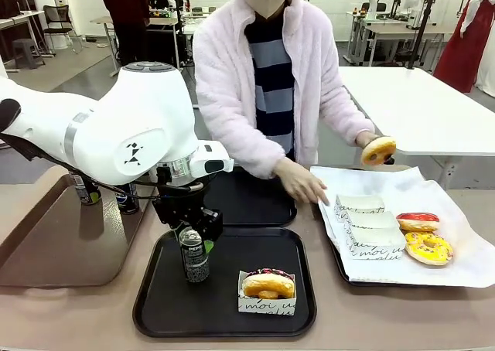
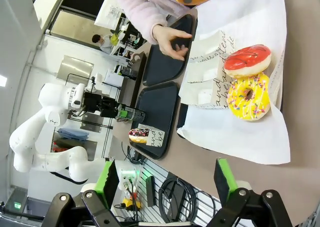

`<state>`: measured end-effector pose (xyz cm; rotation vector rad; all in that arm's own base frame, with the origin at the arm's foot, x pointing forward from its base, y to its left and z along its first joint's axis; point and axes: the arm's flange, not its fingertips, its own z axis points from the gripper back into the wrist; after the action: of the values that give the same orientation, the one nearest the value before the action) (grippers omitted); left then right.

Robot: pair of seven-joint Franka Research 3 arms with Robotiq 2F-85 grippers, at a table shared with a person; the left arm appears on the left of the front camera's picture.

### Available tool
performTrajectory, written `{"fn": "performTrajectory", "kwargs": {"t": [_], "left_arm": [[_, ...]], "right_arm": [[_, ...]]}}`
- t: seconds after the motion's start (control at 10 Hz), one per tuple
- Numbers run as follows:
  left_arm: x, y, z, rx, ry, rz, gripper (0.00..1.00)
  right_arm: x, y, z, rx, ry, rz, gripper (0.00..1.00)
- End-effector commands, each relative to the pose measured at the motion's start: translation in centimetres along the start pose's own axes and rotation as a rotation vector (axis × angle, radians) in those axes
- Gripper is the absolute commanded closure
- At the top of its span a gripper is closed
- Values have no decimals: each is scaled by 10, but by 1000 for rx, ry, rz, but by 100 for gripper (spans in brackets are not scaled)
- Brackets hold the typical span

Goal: Set up donuts and drinks on trays.
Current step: Pick up one Pepsi coke and place it on the Flat Tray.

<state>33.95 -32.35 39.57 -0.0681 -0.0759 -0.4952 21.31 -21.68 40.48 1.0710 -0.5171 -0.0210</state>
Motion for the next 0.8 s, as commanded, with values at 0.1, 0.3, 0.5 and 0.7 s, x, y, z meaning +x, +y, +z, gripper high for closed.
{"fn": "performTrajectory", "kwargs": {"t": [0.1, 0.3, 0.5, 0.7], "left_arm": [[-3, -5, 5, 37, -27, 1, 0], [-4, -5, 6, 42, -24, 2, 0], [-4, -5, 6, 43, -16, 4, 0], [-7, -2, 29, 31, -27, 22, 0]], "right_arm": [[-1, 0, -2, 13, -7, 9, 0], [-1, 0, -2, 13, -7, 9, 0], [-1, 0, -2, 13, -7, 9, 0], [-1, 0, -2, 13, -7, 9, 0]]}}
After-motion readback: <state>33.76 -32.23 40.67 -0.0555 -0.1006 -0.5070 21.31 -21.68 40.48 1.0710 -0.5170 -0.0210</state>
